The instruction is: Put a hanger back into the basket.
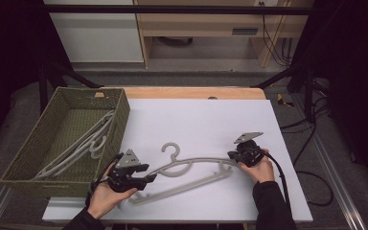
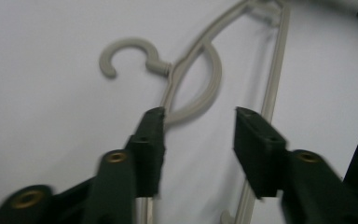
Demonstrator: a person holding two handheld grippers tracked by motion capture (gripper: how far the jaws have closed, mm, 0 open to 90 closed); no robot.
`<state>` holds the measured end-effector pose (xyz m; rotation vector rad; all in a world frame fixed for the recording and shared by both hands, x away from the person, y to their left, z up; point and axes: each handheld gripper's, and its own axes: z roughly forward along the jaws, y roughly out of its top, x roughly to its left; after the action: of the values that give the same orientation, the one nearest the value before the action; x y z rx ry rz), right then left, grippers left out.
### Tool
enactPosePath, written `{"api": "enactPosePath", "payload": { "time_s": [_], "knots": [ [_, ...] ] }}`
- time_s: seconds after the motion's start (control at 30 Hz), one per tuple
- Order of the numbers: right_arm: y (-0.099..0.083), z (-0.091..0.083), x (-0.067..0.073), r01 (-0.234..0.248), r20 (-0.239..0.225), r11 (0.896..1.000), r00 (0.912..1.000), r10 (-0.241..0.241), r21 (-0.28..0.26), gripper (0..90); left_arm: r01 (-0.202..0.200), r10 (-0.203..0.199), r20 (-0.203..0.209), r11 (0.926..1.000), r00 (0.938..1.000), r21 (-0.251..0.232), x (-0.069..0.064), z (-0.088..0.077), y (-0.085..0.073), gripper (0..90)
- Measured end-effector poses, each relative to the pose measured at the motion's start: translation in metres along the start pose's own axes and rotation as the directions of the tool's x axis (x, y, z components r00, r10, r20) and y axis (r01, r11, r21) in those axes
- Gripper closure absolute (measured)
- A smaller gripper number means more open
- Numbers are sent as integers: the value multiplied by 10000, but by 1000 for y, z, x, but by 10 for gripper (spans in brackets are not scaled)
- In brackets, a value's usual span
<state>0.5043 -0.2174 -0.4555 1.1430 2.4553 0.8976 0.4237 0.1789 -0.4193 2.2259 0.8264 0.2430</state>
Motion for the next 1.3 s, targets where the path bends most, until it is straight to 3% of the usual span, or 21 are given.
{"api": "enactPosePath", "payload": {
  "time_s": [0.1, 0.17, 0.3, 0.47, 0.53, 0.67, 0.9, 0.97, 1.17, 1.3],
  "knots": [
    [-1, 1, 0, 163, 54, 9998, 9999, -162, -117, 900, 26, -10, -211, 9969, 9998, 786, 2, 13, -6, 814],
    [-1, 1, 0, 105, 78, 9999, 9999, -105, -110, 900, 194, -151, -416, 9943, 9990, 1051, 4, 19, -11, 892],
    [-2, -1, -1, 127, 52, 9985, 9999, -124, -524, 900, 248, -128, -764, 9871, 9970, 1582, 5, 29, -16, 900],
    [-5, -18, 2, -346, -227, 9895, 9992, 318, -1403, 900, 168, 58, -1082, 9784, 9941, 2062, 5, 40, -17, 900],
    [-5, -25, 4, -366, -482, 9817, 9984, 280, -1870, 900, 173, 84, -1188, 9768, 9929, 2135, 7, 41, -14, 900],
    [-4, -36, 10, -188, -687, 9766, 9976, 41, -2140, 900, 230, 72, -1310, 9735, 9914, 2276, 10, 44, -10, 900],
    [-5, -34, 11, -137, -576, 9785, 9983, 19, -2056, 900, 321, 120, -1705, 9668, 9853, 2536, 20, 52, 2, 900],
    [-5, -34, 11, -186, -596, 9794, 9982, 67, -2010, 900, 393, 145, -2042, 9657, 9788, 2567, 22, 55, 6, 900],
    [-3, -28, 9, -275, -552, 9794, 9983, 167, -2002, 900, 1182, -566, -2531, 9647, 9658, 2353, 33, 62, 13, 900],
    [-1, -20, 6, -589, -464, 9803, 9976, 510, -1883, 900, 1730, -1154, -2706, 9645, 9557, 1997, 42, 67, 19, 900]
  ]
}}
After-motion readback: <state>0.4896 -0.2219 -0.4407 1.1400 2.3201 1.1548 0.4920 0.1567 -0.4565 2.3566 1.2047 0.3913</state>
